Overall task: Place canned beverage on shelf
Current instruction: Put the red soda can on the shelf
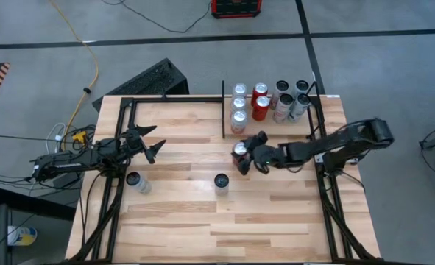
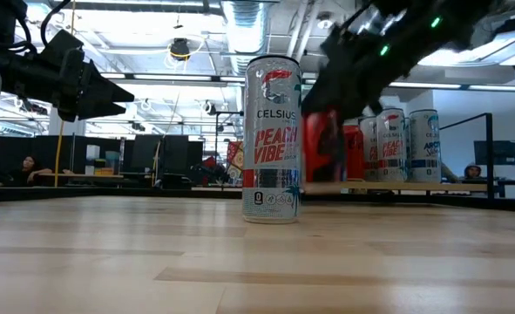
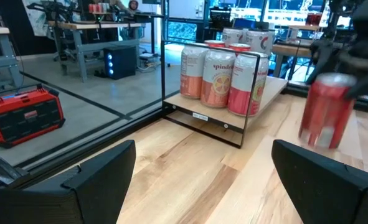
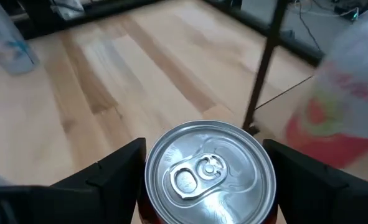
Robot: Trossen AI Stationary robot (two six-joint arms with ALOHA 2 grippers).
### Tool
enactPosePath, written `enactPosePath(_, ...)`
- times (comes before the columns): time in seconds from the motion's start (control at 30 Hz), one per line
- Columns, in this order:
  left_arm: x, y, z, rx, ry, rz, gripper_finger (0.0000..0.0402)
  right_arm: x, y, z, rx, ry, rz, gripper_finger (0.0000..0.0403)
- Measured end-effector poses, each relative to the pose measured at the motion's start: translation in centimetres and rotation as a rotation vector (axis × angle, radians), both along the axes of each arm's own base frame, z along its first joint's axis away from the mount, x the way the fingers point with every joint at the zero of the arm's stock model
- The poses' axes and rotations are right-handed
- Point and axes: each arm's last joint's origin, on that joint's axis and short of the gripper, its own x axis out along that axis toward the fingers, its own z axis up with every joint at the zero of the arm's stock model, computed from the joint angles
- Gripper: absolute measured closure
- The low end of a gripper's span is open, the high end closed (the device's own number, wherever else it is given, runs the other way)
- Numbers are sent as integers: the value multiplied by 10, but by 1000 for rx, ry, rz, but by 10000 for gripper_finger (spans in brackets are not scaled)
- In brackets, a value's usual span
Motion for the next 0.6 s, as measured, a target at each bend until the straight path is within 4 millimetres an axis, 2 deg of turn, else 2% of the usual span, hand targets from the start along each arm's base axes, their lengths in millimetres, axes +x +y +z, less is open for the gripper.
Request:
enactPosePath(0.2, 0, 0, 0, 0, 0, -1, 40, -36, 13, 39, 31, -51, -8, 83)
enactPosePath(0.3, 0, 0, 0, 0, 0, 0, 40, -51, 20, 49, 40, -64, -5, 83)
enactPosePath(0.47, 0, 0, 0, 0, 0, 0, 40, -68, 29, 50, 13, -14, -57, 83)
enactPosePath(0.6, 0, 0, 0, 0, 0, 0, 40, -76, 28, 45, 13, -14, -179, 83)
